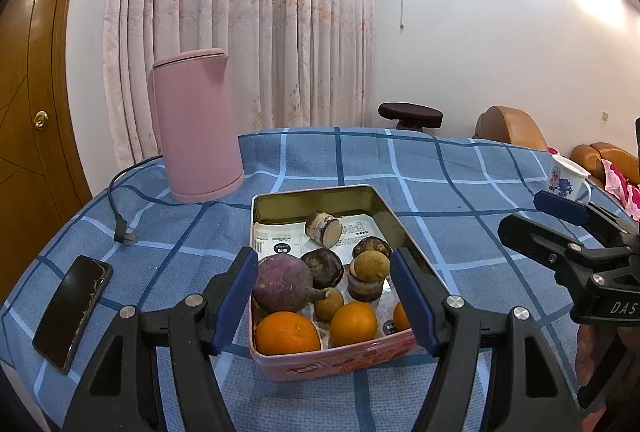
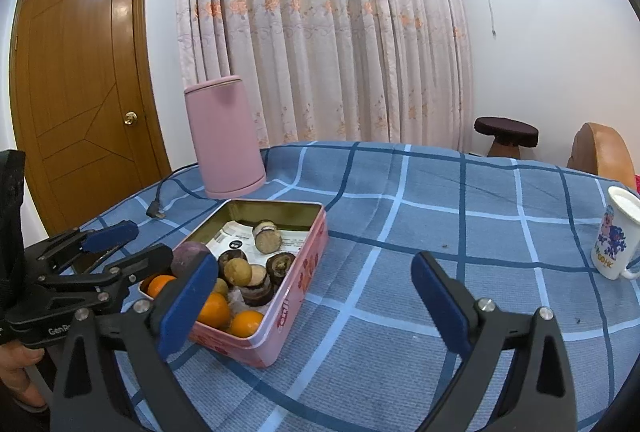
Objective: Organize fruits
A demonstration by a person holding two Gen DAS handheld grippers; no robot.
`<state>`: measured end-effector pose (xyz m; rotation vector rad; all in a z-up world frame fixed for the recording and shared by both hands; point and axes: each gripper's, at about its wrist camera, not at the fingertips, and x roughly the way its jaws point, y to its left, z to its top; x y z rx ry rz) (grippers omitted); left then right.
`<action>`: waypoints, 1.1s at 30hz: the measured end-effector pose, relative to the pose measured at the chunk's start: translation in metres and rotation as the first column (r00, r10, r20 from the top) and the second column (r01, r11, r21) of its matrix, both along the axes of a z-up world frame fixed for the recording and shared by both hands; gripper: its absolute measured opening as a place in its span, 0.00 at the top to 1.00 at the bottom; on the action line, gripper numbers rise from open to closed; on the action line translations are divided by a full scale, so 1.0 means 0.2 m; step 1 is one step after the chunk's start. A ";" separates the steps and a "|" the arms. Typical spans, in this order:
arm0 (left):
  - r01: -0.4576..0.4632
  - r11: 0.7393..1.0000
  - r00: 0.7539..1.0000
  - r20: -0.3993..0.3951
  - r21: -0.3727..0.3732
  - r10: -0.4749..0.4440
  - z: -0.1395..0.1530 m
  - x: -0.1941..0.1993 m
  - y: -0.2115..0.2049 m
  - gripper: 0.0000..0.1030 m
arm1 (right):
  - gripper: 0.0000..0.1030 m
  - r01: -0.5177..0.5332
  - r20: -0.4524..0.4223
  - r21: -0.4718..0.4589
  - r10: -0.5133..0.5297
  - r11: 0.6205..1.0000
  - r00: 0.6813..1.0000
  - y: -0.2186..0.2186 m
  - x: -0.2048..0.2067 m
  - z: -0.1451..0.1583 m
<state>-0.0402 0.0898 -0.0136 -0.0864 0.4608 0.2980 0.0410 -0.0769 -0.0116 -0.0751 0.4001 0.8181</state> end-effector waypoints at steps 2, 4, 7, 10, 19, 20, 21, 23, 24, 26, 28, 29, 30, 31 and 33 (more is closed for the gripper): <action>0.001 1.000 1.000 -0.001 0.002 -0.001 0.00 0.00 0.00 0.32 | 0.03 0.001 -0.003 0.002 -0.001 1.000 1.000 -0.01 0.00 0.00; 0.000 1.000 1.000 -0.002 0.003 0.000 0.00 0.00 -0.01 0.32 | 0.03 0.004 -0.001 0.002 -0.004 1.000 1.000 -0.01 0.00 0.00; 0.002 1.000 1.000 -0.002 0.003 -0.002 0.00 0.00 -0.01 0.32 | 0.03 0.007 0.000 0.006 -0.007 1.000 1.000 -0.03 0.01 -0.01; 0.004 1.000 1.000 -0.004 -0.002 -0.004 0.00 0.01 -0.01 0.32 | 0.03 0.011 -0.002 0.010 -0.011 1.000 1.000 -0.04 0.01 -0.01; 0.032 0.999 0.999 -0.006 0.003 -0.032 0.01 0.02 -0.07 0.32 | 0.03 0.023 -0.001 0.023 -0.023 0.999 1.000 -0.07 0.02 0.00; 0.034 0.999 0.999 -0.009 0.007 -0.034 0.01 0.02 -0.08 0.32 | 0.03 0.023 -0.001 0.024 -0.023 0.999 1.000 -0.07 0.02 0.00; 0.036 0.999 0.999 -0.011 0.010 -0.036 0.01 0.02 -0.09 0.32 | 0.03 0.023 0.000 0.024 -0.023 0.999 1.000 -0.07 0.01 0.01; 0.044 0.999 0.999 -0.014 0.010 -0.044 0.01 0.02 -0.10 0.32 | 0.03 0.022 0.002 0.024 -0.022 0.999 1.000 -0.08 0.01 0.01; 0.045 0.999 0.999 -0.017 0.012 -0.045 0.01 0.03 -0.11 0.32 | 0.03 0.021 0.005 0.023 -0.021 1.000 1.000 -0.08 0.01 0.01; 0.045 0.999 0.999 -0.022 0.015 -0.045 0.00 0.03 -0.11 0.31 | 0.02 0.020 0.008 0.023 -0.020 1.000 1.000 -0.08 0.01 0.01; 0.043 0.999 0.999 -0.023 0.015 -0.043 0.00 0.03 -0.12 0.24 | 0.02 0.020 0.008 0.022 -0.021 1.000 1.000 -0.08 0.01 0.01; 0.042 0.999 0.999 -0.023 0.019 -0.042 0.00 0.03 -0.12 0.24 | 0.02 0.021 0.007 0.022 -0.021 1.000 1.000 -0.08 0.01 0.01; 0.042 0.999 0.999 -0.024 0.024 -0.041 0.00 0.04 -0.13 0.24 | 0.02 0.022 0.006 0.021 -0.022 1.000 1.000 -0.08 0.01 0.01; 0.042 0.999 0.999 -0.024 0.026 -0.041 -0.01 0.04 -0.13 0.24 | 0.02 0.023 0.005 0.020 -0.023 1.000 1.000 -0.08 0.01 0.01; 0.046 0.998 0.999 -0.022 0.032 -0.046 -0.01 0.04 -0.14 0.24 | 0.02 0.026 0.004 0.018 -0.026 0.999 1.000 -0.09 0.01 0.01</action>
